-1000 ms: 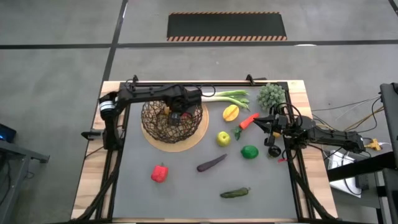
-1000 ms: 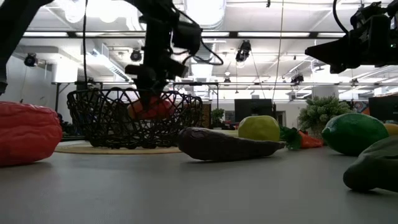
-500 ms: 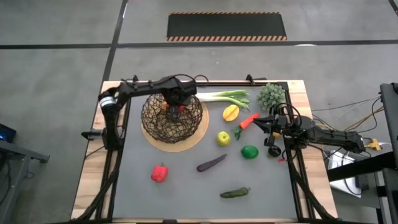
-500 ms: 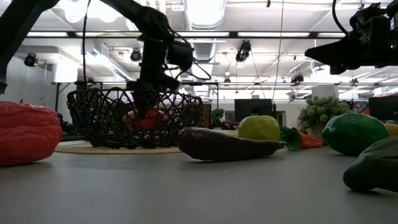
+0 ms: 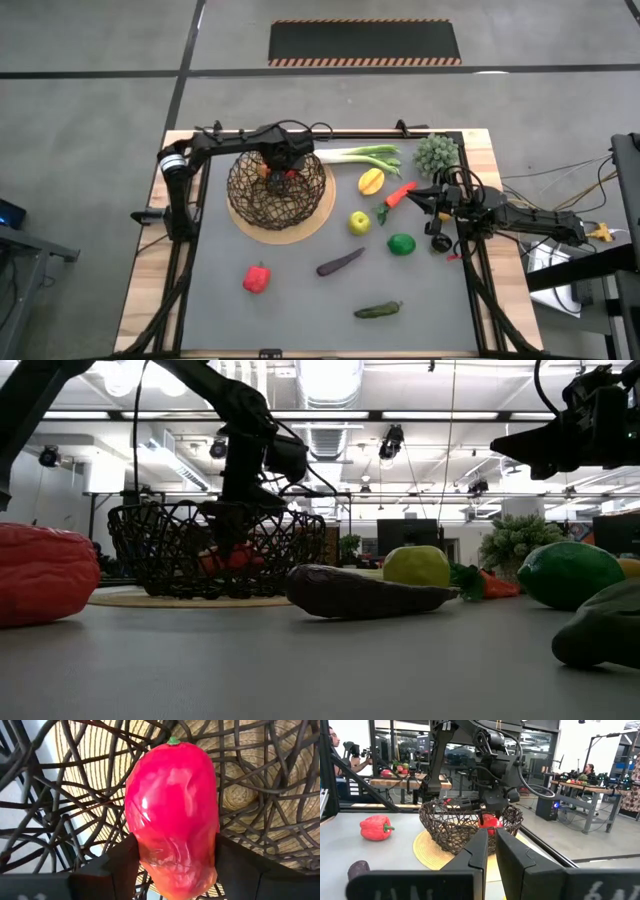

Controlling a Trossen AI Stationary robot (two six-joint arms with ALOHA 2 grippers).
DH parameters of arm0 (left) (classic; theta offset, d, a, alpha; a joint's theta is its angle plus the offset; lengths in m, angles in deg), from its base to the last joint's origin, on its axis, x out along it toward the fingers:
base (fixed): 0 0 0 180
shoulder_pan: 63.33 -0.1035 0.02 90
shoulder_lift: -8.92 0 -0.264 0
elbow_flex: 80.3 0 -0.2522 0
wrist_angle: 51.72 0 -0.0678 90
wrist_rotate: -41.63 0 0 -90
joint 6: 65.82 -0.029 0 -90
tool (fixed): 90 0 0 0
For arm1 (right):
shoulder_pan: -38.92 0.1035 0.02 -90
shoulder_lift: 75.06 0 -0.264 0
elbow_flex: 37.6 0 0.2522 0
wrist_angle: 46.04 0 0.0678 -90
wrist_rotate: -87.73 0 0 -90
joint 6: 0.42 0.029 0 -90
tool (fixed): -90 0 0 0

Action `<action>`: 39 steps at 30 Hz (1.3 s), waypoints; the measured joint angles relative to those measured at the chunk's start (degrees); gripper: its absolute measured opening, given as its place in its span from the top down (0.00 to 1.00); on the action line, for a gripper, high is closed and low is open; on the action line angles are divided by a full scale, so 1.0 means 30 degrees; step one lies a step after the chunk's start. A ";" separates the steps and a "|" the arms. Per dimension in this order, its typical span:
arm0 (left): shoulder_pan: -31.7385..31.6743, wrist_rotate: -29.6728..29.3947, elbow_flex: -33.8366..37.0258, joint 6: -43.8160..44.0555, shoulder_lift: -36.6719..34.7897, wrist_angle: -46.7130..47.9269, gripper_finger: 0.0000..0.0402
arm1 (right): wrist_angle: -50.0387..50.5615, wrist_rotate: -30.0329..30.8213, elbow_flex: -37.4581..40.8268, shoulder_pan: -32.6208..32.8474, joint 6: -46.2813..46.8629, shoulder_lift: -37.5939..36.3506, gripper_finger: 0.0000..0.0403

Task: Build produce basket
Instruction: Put the red mango into the black wire basket, then put the green apple into the black wire basket

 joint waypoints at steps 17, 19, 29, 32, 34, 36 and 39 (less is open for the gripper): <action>0.0086 -0.0130 -0.0190 0.0470 -0.0066 0.0123 0.32 | 0.0063 0.0000 0.0007 0.0000 0.0000 0.0000 0.93; 0.0236 -0.0131 -0.0458 0.0493 -0.0178 0.0870 0.32 | 0.0066 0.0000 0.0006 0.0000 -0.0007 0.0000 0.93; 0.3163 -0.0119 -0.1768 0.4113 -0.3061 0.1413 0.32 | 0.0066 0.0007 0.0007 0.0000 -0.0007 0.0000 0.93; 0.5041 -0.0050 -0.1495 0.5544 -0.4579 -0.0822 0.32 | 0.0066 0.0007 0.0004 0.0000 0.0009 0.0000 0.93; 0.6395 -0.0028 -0.1228 0.6593 -0.5478 -0.2409 0.32 | 0.0061 0.0007 0.0007 0.0000 0.0017 -0.0007 0.93; 0.7785 0.0005 -0.0697 0.7429 -0.6296 -0.4322 0.32 | 0.0058 0.0008 0.0007 0.0000 0.0051 0.0000 0.93; 1.0009 0.0007 0.0698 0.8463 -0.7503 -0.7521 0.32 | 0.0076 0.0154 0.0007 -0.0004 0.0222 0.0007 0.93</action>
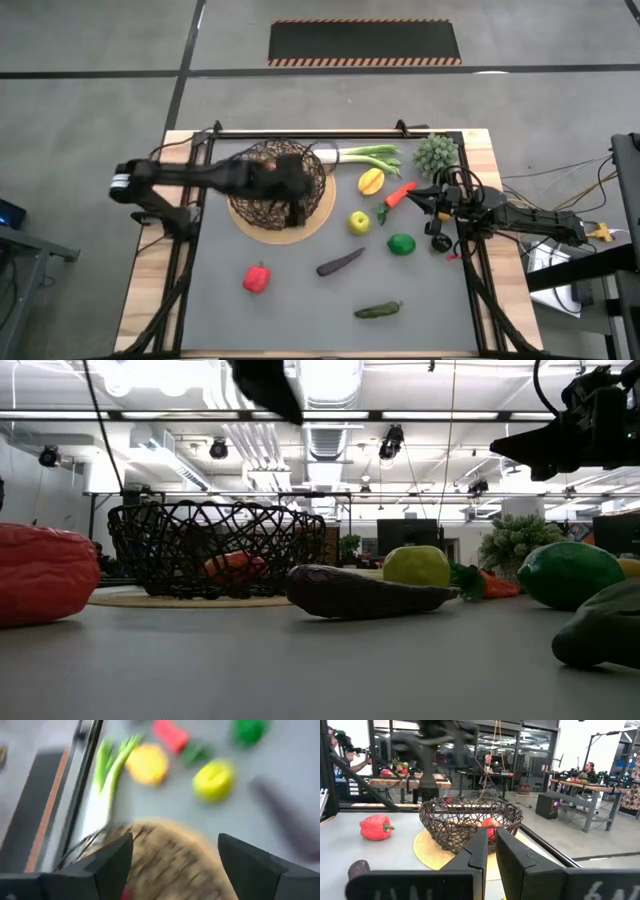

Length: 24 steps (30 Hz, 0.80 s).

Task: Build produce basket
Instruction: Put the green apple into the black wire basket

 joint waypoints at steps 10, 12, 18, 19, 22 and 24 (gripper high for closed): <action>0.6124 -0.0037 0.5465 -0.0699 -0.3142 -0.8703 0.32 | -0.0001 0.0516 -0.0001 0.0004 0.0159 0.0181 0.93; 0.6954 -0.0073 0.6561 -0.0970 -0.3782 -0.9635 0.32 | -0.0006 0.0502 0.0000 0.0011 0.1091 0.0219 0.93; 0.8653 -0.0117 1.0491 -0.2568 -0.5887 -1.4459 0.32 | -0.1872 -0.0840 0.0000 0.0018 0.3019 0.0256 0.93; 0.8707 -0.0110 1.1232 -0.2770 -0.6264 -1.5482 0.32 | -0.2532 -0.0950 0.0000 0.0026 0.3138 0.0263 0.93; 0.8710 -0.0151 1.3444 -0.3631 -0.7281 -1.8556 0.32 | -0.4390 -0.1243 0.0000 0.0058 0.3324 0.0508 0.93; 0.8594 -0.0323 1.4749 -0.4544 -0.7891 -2.0535 0.32 | -0.5358 -0.1329 0.0000 0.0180 0.3326 0.0829 0.93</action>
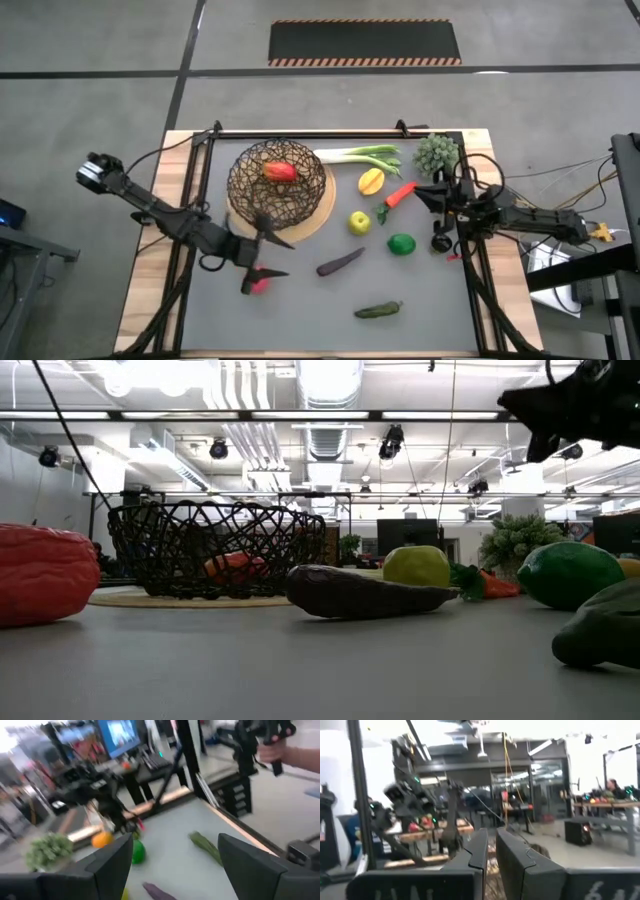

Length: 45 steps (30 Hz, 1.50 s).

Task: Build produce basket
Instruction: Put the green apple into the black wire basket

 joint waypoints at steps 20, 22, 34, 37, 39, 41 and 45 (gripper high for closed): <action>-0.0767 -0.3837 0.3895 -0.3966 -0.6464 -0.2065 0.32 | -1.1038 0.0126 -0.1084 0.0099 -0.1326 0.8185 0.93; -0.0767 -0.3837 0.4243 -0.4017 -0.6861 -0.2041 0.32 | -1.1036 0.0062 -0.2003 0.0171 -0.1362 0.9132 0.93; -0.0767 -0.3830 0.5351 -0.4453 -0.8024 -0.2004 0.32 | -0.9303 -0.0013 -0.6622 0.1018 -0.2275 1.4208 0.93; -0.0767 -0.3830 0.5382 -0.4460 -0.8341 -0.2012 0.32 | -0.8253 -0.0005 -0.7885 0.1589 -0.2373 1.5353 0.93; -0.0767 -0.3830 0.5382 -0.4462 -0.8519 -0.2041 0.32 | -0.7120 -0.0005 -0.8678 0.1923 -0.2331 1.6020 0.93; -0.0767 -0.3823 0.5405 -0.4462 -0.8695 -0.2050 0.32 | -0.5931 0.0003 -0.9425 0.2339 -0.2172 1.6765 0.93; -0.0767 -0.3823 0.5433 -0.4474 -0.8860 -0.2077 0.32 | -0.4089 0.0118 -1.0803 0.3365 -0.2040 1.8018 0.93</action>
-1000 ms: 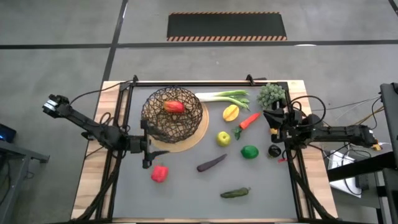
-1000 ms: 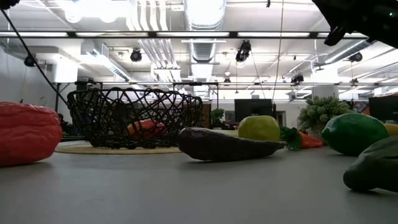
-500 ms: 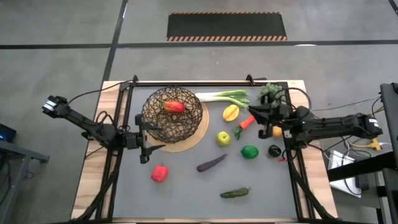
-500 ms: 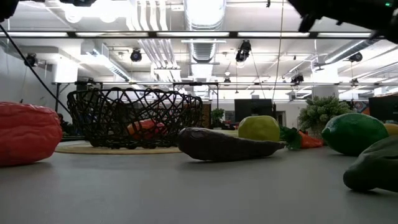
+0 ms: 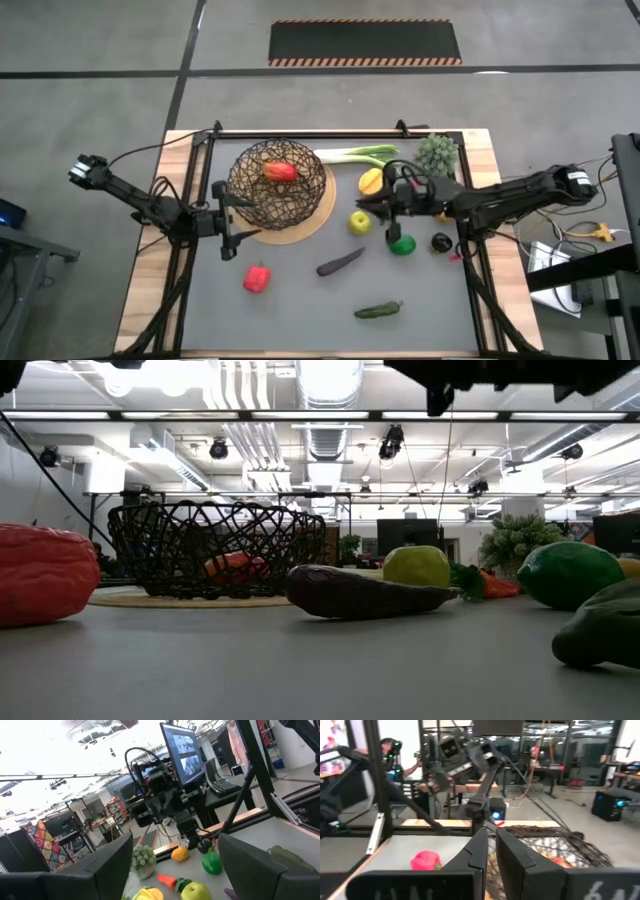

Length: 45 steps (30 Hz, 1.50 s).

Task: Build produce basket
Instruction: Put the green apple into the black wire basket

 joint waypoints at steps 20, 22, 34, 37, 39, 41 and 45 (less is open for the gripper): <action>0.0000 0.0007 0.0000 -0.0126 0.0147 -0.0146 0.32 | 1.4776 0.3696 -0.7567 0.1862 0.3057 0.4479 0.93; 0.0000 0.0007 0.0000 -0.0119 0.0146 -0.0146 0.32 | 1.6783 0.4802 -0.8455 0.1880 0.3072 0.4997 0.93; 0.0000 0.0008 0.0015 -0.0063 0.0319 -0.0138 0.32 | 2.4391 0.6035 -1.2782 0.1887 0.4515 0.8757 0.70; 0.0000 0.0013 0.0007 -0.0006 0.0419 -0.0146 0.32 | 2.5289 0.6040 -1.3277 0.1842 0.5151 0.9489 0.54; 0.0000 0.0013 0.0015 -0.0003 0.0423 -0.0146 0.32 | 2.5984 0.6044 -1.3548 0.1800 0.5344 0.9863 0.44; 0.0000 0.0007 0.0015 -0.0003 0.0415 -0.0153 0.32 | 2.6526 0.6060 -1.3611 0.1800 0.5749 1.0182 0.34; 0.0002 0.0007 0.0015 0.0005 0.0407 -0.0153 0.32 | 2.7567 0.5955 -1.3582 0.1800 0.6039 1.0693 0.19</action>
